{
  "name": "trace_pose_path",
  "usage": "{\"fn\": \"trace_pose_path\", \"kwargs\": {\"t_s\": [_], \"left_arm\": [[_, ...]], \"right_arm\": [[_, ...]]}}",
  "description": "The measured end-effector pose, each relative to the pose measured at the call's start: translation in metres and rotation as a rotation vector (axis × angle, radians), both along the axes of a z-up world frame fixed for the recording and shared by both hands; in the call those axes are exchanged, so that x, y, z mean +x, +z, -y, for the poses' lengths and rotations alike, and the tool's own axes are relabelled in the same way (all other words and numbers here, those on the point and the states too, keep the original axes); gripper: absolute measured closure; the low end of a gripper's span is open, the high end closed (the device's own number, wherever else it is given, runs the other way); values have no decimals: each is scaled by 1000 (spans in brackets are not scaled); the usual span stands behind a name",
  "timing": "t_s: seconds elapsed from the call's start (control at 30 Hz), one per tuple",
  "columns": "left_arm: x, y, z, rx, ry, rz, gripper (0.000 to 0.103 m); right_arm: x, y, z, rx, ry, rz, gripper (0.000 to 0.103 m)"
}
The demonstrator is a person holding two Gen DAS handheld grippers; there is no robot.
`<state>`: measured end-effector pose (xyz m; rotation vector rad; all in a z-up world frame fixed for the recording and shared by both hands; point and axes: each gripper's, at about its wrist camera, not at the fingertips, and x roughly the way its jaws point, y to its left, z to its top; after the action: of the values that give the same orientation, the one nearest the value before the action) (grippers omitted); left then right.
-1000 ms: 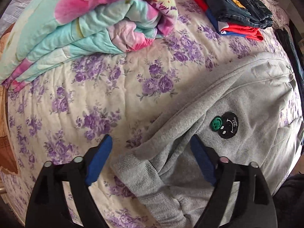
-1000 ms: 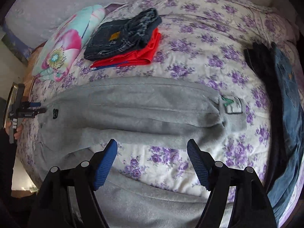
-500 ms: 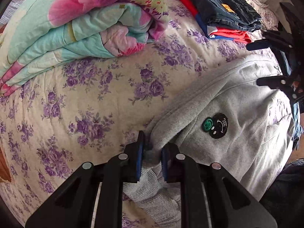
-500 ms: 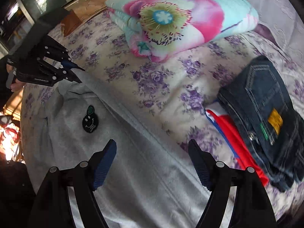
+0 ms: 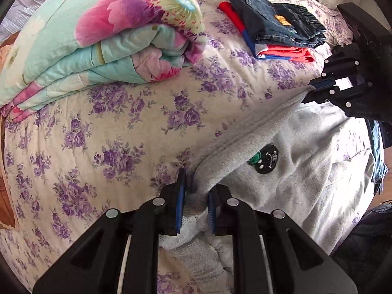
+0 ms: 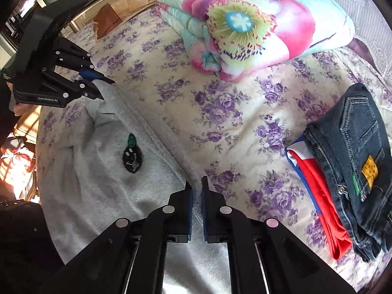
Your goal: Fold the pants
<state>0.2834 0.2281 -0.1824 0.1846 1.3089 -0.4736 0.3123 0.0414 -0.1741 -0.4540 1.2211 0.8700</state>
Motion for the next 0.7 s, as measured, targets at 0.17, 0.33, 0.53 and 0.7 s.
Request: {"fn": "trace_pose_path", "kwargs": {"t_s": [0.17, 0.33, 0.53, 0.7], "left_arm": [[-57, 41, -4, -43, -19, 60, 88], [-137, 58, -10, -76, -37, 53, 88], [-194, 18, -16, -53, -15, -41, 88], [-211, -21, -15, 5, -32, -81, 86]], "right_arm": [[-65, 49, 14, 80, -1, -17, 96], [-157, 57, 8, 114, 2, -119, 96], [-236, 15, -9, 104, -43, -229, 96], [-261, -17, -19, 48, -73, -226, 95]]}}
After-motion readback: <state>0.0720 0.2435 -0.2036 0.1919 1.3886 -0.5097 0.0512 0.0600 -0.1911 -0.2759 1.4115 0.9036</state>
